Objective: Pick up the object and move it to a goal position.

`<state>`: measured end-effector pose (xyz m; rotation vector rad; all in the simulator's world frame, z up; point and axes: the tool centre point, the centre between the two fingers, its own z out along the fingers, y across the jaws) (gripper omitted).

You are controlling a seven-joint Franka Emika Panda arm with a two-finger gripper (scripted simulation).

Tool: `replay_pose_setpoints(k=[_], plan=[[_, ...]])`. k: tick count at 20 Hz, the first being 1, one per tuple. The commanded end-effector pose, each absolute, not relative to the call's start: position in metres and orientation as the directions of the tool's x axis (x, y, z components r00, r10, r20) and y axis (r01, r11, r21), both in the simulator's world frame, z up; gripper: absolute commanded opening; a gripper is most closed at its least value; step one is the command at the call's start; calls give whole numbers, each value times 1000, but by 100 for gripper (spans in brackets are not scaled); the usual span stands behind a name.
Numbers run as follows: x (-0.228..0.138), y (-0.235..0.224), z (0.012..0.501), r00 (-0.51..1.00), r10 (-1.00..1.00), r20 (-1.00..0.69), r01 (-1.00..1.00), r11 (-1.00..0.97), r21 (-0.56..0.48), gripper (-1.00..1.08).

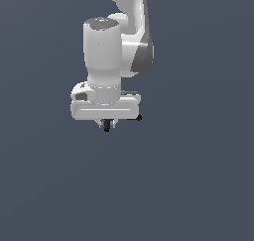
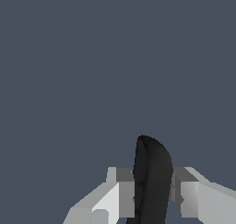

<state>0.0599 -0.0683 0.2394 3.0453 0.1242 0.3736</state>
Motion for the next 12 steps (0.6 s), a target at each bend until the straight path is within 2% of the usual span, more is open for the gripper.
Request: replay_pose_setpoints(k=[1, 7, 12], plan=[[55, -69, 258, 967, 89, 241, 72, -994, 80, -100], [48, -69, 285, 967, 89, 241, 72, -994, 80, -100], [47, -69, 287, 967, 89, 239, 71, -994, 80, -100]])
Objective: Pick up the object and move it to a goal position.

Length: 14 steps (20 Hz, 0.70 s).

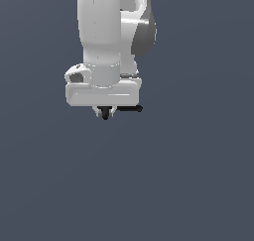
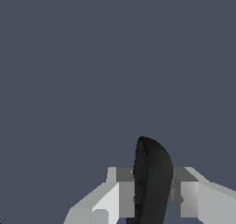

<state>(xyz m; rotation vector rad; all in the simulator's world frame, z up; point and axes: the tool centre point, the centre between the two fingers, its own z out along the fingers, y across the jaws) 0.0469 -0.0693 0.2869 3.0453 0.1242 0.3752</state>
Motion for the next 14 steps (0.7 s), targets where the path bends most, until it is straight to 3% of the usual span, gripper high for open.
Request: replay_pose_setpoints(k=[1, 14], plan=[[47, -69, 287, 967, 89, 239, 71, -994, 80, -100], [26, -67, 341, 967, 89, 239, 71, -994, 80, -100]])
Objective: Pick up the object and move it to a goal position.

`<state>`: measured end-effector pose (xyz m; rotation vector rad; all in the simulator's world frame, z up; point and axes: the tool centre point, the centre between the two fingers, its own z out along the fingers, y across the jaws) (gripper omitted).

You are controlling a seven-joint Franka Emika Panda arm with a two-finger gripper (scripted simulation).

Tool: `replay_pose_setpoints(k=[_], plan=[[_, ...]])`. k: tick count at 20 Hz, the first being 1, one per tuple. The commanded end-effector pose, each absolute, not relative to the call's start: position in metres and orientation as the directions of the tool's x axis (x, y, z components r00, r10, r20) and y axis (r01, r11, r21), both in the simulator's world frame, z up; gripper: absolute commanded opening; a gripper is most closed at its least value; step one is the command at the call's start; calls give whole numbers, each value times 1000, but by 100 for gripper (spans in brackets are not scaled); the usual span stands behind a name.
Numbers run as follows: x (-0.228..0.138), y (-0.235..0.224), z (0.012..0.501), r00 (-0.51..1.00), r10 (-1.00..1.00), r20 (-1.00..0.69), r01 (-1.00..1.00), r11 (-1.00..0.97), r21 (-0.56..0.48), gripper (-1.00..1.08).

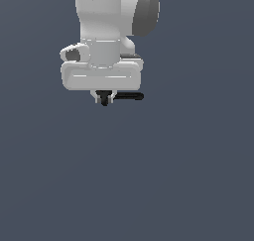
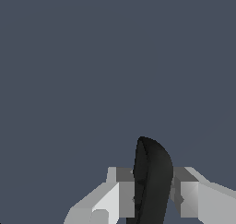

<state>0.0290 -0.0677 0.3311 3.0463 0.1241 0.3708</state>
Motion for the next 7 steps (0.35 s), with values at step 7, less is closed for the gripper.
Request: replay_pose_setpoints(k=[7], plan=[[20, -67, 358, 967, 89, 239, 71, -994, 80, -100]])
